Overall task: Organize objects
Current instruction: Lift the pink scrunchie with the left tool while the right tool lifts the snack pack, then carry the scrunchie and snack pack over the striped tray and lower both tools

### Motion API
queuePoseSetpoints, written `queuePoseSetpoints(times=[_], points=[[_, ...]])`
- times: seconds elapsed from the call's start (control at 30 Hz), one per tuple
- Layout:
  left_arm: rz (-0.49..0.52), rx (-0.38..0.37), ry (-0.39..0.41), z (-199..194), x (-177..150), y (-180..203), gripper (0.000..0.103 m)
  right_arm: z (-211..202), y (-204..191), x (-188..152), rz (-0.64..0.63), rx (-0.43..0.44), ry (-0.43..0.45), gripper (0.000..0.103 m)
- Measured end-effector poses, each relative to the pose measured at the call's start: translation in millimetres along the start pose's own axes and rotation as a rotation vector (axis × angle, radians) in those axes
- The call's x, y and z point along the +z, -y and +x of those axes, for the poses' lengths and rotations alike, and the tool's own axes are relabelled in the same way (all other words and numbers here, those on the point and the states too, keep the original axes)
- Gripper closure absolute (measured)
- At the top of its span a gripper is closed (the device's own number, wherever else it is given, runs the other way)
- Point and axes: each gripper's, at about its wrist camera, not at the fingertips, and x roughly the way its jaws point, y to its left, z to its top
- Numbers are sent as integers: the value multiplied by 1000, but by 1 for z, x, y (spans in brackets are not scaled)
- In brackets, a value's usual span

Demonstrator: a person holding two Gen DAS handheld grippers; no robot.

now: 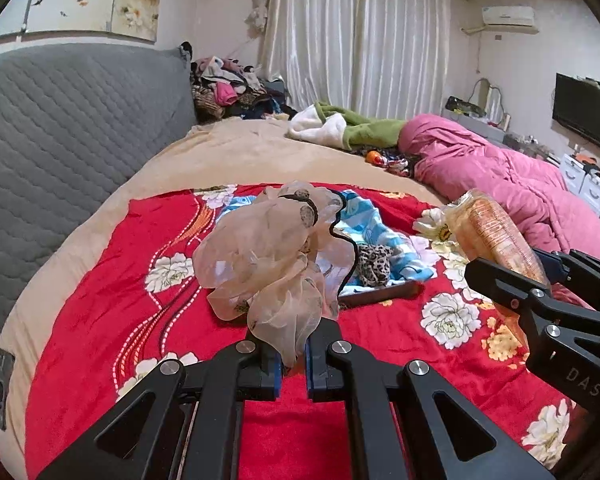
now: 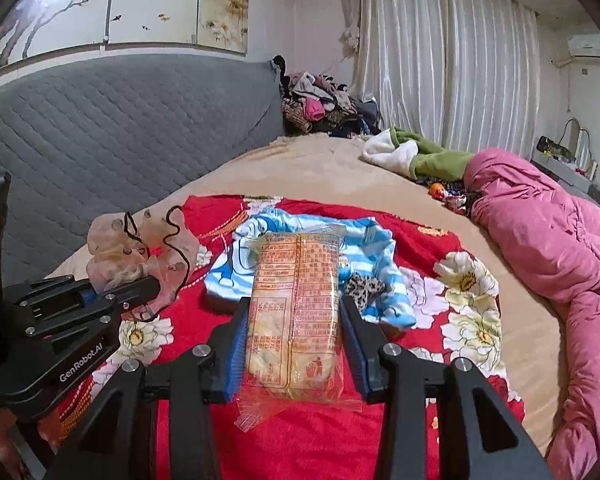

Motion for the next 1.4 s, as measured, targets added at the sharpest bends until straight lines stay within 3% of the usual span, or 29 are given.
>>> queuePoseSetpoints(times=[1.4], points=[[12, 28, 92, 36, 95, -19, 96, 37, 5, 68, -14, 0, 97, 60]])
